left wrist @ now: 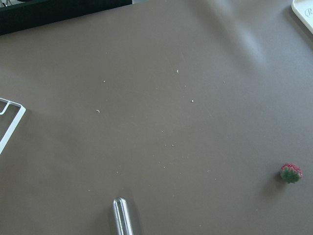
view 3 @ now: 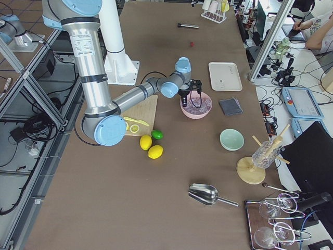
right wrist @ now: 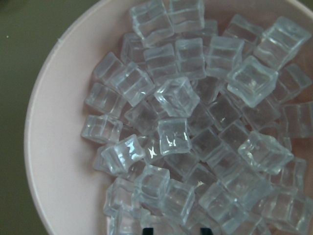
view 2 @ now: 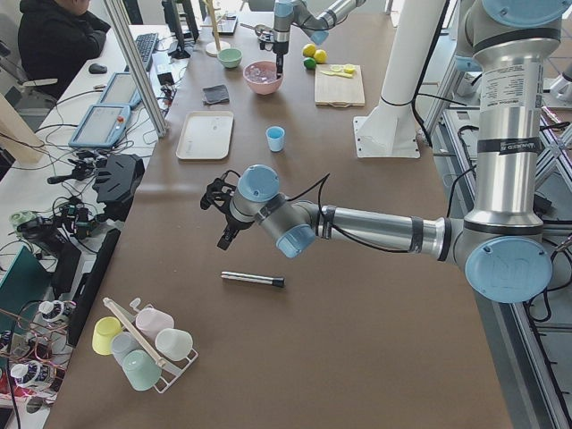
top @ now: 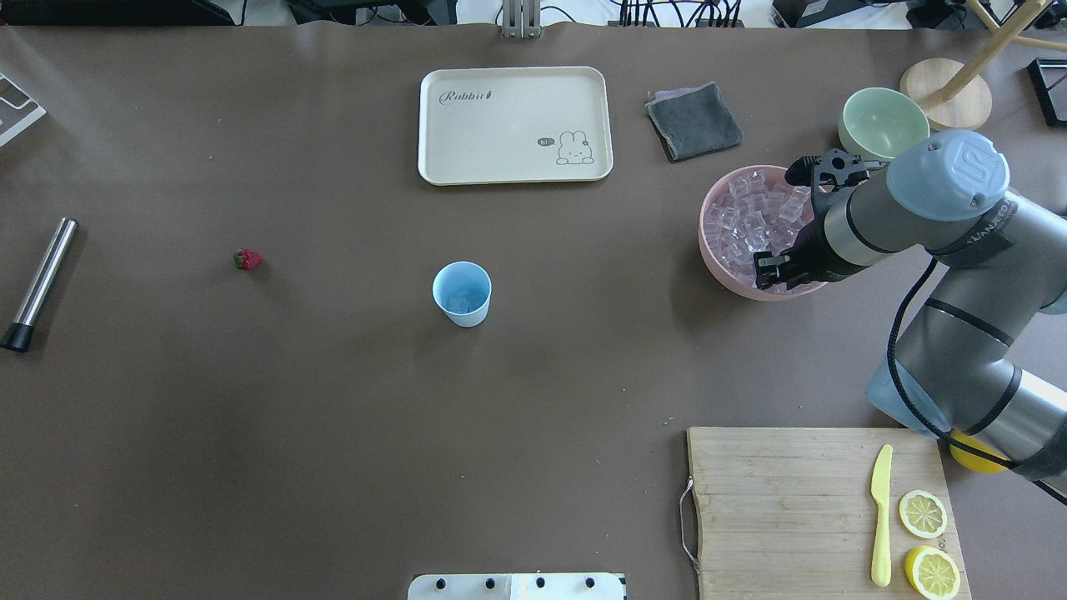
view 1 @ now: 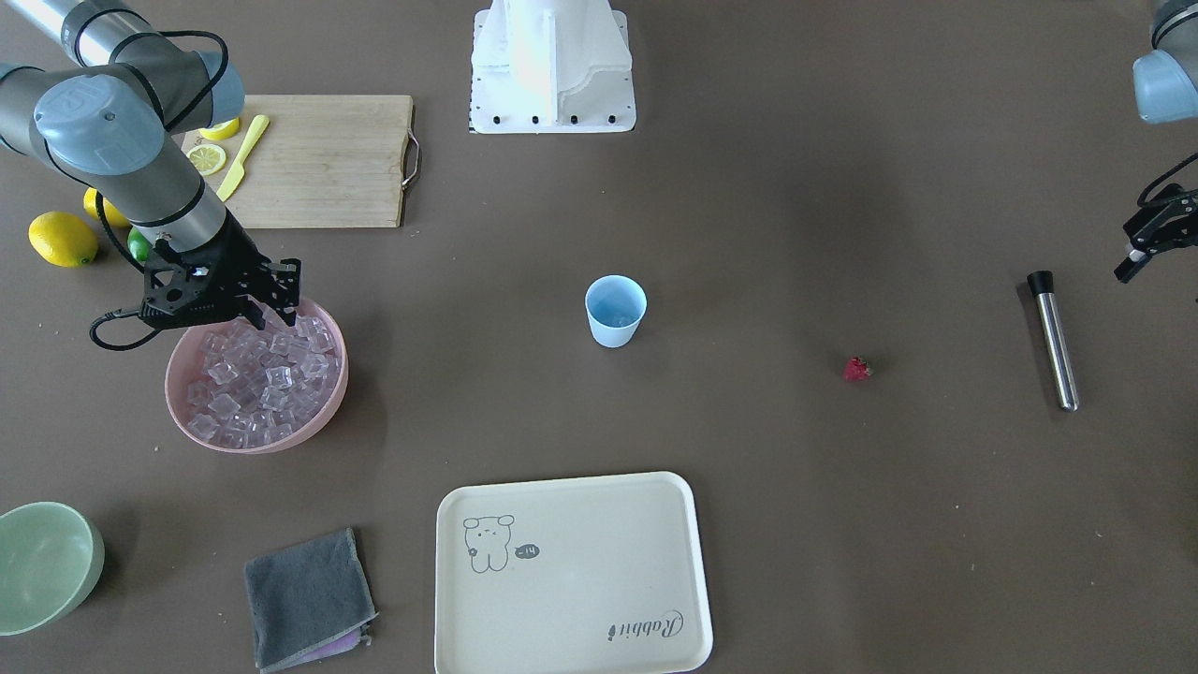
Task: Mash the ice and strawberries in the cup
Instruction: 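Return the right gripper to the pink bowl and grasp ice, then carry ice to the cup with right gripper while left gripper reaches strawberry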
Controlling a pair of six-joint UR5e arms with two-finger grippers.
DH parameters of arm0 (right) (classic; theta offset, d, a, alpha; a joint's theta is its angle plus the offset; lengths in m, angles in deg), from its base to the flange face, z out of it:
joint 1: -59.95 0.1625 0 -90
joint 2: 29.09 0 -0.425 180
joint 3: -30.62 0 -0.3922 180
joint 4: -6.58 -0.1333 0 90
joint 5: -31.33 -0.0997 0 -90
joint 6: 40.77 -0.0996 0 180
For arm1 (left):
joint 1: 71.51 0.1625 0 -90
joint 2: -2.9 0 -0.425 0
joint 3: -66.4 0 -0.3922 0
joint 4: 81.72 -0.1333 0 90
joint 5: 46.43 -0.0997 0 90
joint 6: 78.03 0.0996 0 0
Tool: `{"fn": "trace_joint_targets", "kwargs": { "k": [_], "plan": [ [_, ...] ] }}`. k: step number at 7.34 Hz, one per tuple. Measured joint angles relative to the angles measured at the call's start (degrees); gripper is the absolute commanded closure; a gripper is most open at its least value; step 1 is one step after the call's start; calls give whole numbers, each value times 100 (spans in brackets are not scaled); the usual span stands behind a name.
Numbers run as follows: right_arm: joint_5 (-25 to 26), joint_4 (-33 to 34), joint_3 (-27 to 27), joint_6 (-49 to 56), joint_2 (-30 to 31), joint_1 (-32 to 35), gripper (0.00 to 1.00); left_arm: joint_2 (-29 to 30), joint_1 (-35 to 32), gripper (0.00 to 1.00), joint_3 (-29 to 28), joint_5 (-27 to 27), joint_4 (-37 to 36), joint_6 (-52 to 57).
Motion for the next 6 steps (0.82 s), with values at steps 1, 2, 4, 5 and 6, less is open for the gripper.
{"fn": "trace_joint_targets", "kwargs": {
  "k": [1,2,4,5,6],
  "plan": [
    [29,0,-1,0,2,-9,78,3,0,2,-3,-9,0,-2],
    [42,0,4,0,2,-14,84,5,0,2,-5,-15,0,-2],
    [11,14,99,24,-11,6,87,4,0,2,-3,-18,5,-2],
    [-119,52,208,49,-14,122,87,1,0,2,5,-16,7,-5],
    [-396,80,283,94,-11,381,87,2,0,2,14,-13,6,-28]
  ]
}}
